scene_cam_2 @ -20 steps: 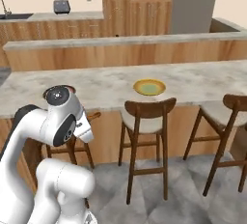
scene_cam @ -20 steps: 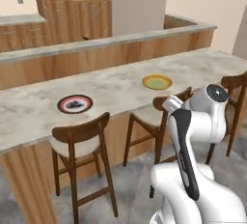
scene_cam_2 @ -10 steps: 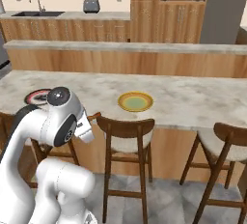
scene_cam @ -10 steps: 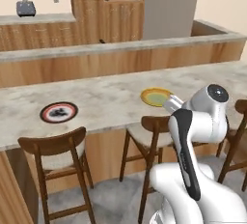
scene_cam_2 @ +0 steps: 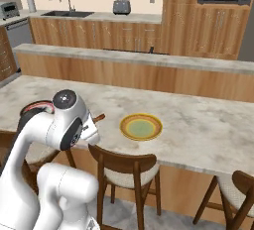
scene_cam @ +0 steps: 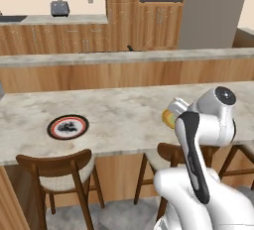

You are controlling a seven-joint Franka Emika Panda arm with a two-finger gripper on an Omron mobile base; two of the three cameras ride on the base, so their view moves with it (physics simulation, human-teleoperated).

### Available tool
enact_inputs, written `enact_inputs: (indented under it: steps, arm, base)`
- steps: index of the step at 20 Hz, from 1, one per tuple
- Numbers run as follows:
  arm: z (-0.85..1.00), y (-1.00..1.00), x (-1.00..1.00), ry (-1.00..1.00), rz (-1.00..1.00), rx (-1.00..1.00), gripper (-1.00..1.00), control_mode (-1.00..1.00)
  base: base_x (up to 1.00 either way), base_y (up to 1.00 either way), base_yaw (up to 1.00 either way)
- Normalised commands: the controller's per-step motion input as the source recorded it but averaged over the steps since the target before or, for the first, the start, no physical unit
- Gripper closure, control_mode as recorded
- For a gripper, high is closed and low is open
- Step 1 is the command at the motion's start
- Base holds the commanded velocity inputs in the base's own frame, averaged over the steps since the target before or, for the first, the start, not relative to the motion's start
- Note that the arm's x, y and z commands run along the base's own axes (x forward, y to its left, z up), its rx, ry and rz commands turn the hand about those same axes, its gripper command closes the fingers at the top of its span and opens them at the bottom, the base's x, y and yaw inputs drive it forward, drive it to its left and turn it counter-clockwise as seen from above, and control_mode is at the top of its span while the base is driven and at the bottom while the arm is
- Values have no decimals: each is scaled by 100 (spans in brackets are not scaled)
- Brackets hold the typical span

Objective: Take the chicken drumsticks from the pan and place one on each plate on the dining counter.

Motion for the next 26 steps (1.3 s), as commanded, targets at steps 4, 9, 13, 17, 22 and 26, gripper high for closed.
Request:
enact_inputs:
  steps: [4, 9, 13, 17, 22, 26]
  arm:
    - [0, -59, 33, -2, 11, 0, 100, -100]
    - [0, -75, 64, 1, 0, 1, 100, -100]
    - [-8, -69, 99, 18, 0, 2, 100, -100]
    - [-37, -46, 100, 34, 2, 0, 100, -100]
    - [-66, -35, 100, 26, 6, 0, 100, -100]
    - [-84, -29, 98, 9, 8, 0, 100, -100]
  base:
    - [0, 0, 0]
    - [0, 0, 0]
    - [0, 0, 0]
    - [0, 0, 0]
    - [0, 0, 0]
    - [0, 0, 0]
